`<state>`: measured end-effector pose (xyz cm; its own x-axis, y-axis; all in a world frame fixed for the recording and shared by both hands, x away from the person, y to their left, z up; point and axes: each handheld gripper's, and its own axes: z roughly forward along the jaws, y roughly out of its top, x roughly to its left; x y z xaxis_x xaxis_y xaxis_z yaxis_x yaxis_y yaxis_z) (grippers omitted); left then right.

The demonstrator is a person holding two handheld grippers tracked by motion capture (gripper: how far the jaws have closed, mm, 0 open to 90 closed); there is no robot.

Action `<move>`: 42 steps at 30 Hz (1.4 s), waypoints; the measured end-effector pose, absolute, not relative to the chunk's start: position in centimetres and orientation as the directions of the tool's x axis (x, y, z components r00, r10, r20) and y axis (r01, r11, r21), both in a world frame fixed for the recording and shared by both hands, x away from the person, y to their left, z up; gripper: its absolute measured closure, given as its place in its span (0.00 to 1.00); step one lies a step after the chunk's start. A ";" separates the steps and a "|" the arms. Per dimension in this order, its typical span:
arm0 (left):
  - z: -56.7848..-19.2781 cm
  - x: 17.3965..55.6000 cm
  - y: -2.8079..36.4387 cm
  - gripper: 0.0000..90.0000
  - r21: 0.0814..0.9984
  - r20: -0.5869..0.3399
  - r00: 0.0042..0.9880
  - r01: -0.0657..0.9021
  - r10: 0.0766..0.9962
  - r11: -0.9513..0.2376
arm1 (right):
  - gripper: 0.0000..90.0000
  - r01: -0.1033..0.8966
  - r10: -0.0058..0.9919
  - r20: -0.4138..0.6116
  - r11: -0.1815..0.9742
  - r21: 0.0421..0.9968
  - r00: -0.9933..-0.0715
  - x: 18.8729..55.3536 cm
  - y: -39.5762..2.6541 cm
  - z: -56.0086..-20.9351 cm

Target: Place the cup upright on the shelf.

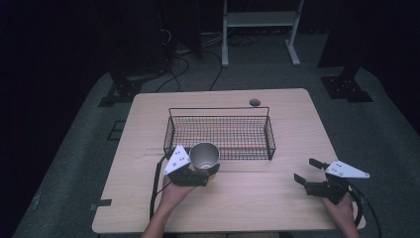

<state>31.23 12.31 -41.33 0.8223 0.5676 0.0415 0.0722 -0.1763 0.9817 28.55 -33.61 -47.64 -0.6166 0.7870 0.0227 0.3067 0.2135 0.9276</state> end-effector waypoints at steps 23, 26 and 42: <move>-36.4 37.3 12.4 0.14 0.988 0.036 0.805 0.060 0.592 -0.141 | 0.15 0.310 0.790 0.028 0.207 0.928 -0.612 28.6 -33.6 -47.6; -36.1 37.5 12.4 0.14 0.988 0.045 0.807 0.053 0.589 -0.147 | 0.15 0.307 0.789 0.024 0.212 0.928 -0.614 28.6 -33.6 -47.6; -35.9 40.0 11.1 0.14 0.988 0.029 0.817 0.065 0.576 -0.143 | 0.15 0.316 0.793 0.026 0.212 0.925 -0.608 28.6 -33.6 -47.7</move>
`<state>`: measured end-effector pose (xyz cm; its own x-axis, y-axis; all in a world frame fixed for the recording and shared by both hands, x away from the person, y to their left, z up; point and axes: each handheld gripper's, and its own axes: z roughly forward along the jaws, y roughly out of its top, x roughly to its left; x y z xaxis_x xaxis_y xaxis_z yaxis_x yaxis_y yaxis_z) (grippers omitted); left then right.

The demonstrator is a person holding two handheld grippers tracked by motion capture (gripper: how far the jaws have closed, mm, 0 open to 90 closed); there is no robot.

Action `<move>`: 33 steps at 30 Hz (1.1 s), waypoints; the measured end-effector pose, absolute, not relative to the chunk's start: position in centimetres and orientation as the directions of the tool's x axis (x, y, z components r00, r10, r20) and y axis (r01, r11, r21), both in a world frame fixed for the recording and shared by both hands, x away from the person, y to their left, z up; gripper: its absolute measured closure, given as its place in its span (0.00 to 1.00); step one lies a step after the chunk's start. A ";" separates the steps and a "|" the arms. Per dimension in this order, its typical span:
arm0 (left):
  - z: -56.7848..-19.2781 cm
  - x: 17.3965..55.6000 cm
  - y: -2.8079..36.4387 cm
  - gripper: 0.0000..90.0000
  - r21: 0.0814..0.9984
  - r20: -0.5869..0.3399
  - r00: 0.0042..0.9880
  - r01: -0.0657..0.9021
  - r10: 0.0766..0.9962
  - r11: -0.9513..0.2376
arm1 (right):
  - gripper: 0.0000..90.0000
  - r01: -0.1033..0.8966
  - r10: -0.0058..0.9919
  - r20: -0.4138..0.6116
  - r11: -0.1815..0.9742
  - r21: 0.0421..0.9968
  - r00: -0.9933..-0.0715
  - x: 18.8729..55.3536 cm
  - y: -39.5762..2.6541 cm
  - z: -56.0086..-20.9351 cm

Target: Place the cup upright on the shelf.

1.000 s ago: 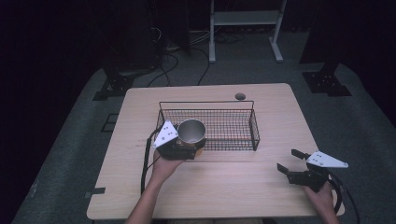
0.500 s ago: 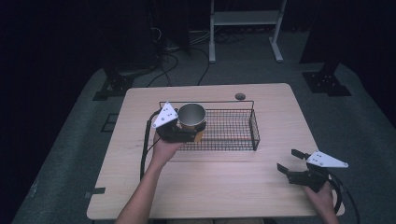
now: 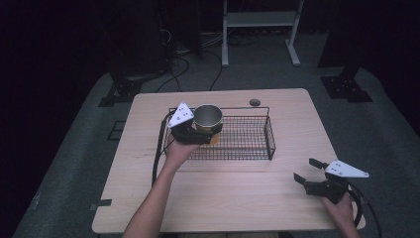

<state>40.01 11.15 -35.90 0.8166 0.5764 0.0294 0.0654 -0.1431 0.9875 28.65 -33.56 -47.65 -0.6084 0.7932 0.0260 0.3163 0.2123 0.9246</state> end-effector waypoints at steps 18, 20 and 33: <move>-35.4 43.0 10.1 0.14 0.986 0.003 0.827 0.092 0.562 -0.141 | 0.15 0.313 0.791 0.022 0.217 0.925 -0.612 28.7 -33.5 -47.7; -35.6 43.4 10.1 0.14 0.985 -0.001 0.827 0.098 0.562 -0.142 | 0.15 0.314 0.791 0.022 0.217 0.924 -0.611 28.7 -33.5 -47.7; -36.4 45.5 10.4 0.14 0.989 0.000 0.830 0.082 0.558 -0.121 | 0.15 0.315 0.790 0.026 0.213 0.925 -0.613 28.7 -33.6 -47.7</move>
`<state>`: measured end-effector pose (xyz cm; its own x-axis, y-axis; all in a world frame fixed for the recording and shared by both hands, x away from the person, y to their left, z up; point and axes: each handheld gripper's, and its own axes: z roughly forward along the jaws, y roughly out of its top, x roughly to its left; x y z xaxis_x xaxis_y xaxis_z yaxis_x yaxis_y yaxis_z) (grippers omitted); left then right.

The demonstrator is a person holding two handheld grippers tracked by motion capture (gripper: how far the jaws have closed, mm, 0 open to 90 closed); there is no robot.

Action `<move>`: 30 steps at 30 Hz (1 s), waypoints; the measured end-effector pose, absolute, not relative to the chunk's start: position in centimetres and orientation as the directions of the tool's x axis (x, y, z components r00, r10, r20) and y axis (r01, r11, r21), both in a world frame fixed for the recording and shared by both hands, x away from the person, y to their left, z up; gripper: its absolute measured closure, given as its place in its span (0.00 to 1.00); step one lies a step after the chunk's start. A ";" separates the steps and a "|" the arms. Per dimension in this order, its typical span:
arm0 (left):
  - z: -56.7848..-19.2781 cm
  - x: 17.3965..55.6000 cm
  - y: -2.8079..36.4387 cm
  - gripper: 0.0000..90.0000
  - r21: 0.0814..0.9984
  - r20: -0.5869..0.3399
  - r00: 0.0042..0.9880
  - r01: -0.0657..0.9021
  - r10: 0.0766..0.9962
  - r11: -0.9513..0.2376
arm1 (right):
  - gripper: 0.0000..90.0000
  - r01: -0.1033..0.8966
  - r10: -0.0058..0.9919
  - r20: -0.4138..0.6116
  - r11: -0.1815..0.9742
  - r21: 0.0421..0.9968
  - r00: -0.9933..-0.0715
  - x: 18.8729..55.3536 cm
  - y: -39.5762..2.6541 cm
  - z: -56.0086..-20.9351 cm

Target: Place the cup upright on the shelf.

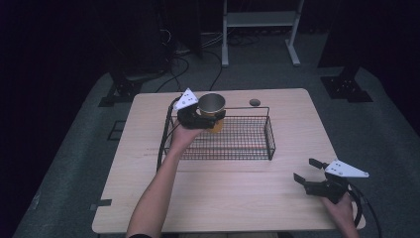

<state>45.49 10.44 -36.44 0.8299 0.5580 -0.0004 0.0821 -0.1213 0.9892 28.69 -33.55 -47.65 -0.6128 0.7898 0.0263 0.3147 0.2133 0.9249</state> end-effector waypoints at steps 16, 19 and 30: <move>-37.9 47.5 9.3 0.14 0.980 0.003 0.866 0.097 0.500 -0.173 | 0.15 0.315 0.788 0.029 0.212 0.925 -0.614 28.7 -33.6 -47.6; -38.2 47.7 9.2 0.14 0.979 -0.007 0.869 0.107 0.494 -0.175 | 0.15 0.311 0.787 0.024 0.216 0.925 -0.617 28.7 -33.5 -47.6; -39.7 48.4 8.5 0.14 0.957 -0.008 0.895 0.137 0.447 -0.256 | 0.15 0.312 0.786 0.026 0.214 0.925 -0.617 28.7 -33.5 -47.7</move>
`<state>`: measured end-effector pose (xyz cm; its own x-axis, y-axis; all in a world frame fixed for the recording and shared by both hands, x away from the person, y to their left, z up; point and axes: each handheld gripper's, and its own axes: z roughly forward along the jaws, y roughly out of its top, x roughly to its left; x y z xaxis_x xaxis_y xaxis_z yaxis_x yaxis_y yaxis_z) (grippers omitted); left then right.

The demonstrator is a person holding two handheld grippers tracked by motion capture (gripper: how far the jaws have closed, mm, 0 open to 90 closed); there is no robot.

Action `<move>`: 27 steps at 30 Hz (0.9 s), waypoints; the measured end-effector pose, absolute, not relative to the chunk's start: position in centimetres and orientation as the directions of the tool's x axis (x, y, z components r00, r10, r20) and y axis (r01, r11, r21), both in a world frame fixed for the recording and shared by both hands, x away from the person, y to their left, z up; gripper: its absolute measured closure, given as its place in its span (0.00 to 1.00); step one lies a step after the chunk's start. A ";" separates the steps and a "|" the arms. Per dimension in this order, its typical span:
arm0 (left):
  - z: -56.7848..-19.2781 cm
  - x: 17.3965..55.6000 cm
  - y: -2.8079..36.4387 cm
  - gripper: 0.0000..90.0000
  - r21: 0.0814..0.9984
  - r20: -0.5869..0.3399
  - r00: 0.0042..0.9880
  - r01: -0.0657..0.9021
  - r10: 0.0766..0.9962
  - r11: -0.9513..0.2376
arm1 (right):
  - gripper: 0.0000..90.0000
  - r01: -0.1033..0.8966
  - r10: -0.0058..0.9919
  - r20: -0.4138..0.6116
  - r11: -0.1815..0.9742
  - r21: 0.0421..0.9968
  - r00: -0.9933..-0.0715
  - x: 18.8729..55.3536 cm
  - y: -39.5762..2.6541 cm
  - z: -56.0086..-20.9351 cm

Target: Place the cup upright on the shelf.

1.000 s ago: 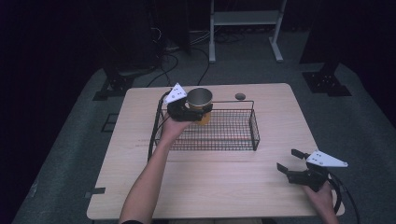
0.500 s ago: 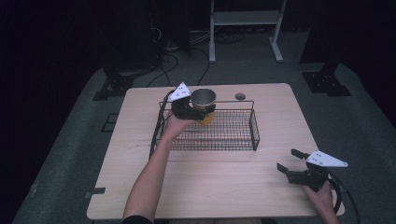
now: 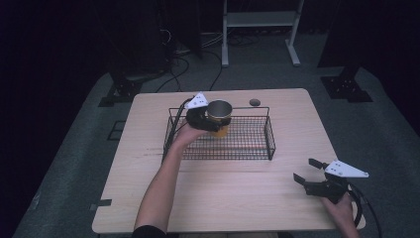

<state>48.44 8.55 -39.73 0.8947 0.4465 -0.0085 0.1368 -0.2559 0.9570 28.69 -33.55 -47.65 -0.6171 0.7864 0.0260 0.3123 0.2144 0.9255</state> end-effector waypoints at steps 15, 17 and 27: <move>-41.4 49.3 7.1 0.14 0.896 -0.023 0.932 0.180 0.361 -0.407 | 0.15 0.311 0.785 0.025 0.215 0.926 -0.619 28.7 -33.5 -47.6; -41.6 49.4 7.0 0.14 0.886 -0.007 0.934 0.171 0.356 -0.431 | 0.15 0.313 0.786 0.028 0.213 0.926 -0.617 28.7 -33.6 -47.6; -42.4 49.8 7.3 0.14 0.863 -0.015 0.940 0.185 0.342 -0.471 | 0.15 0.316 0.788 0.031 0.210 0.925 -0.615 28.7 -33.6 -47.6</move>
<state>49.83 7.29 -42.40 0.9398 0.3415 -0.0153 0.1851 -0.4708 0.8626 28.68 -33.57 -47.65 -0.6154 0.7876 0.0311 0.3160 0.2104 0.9251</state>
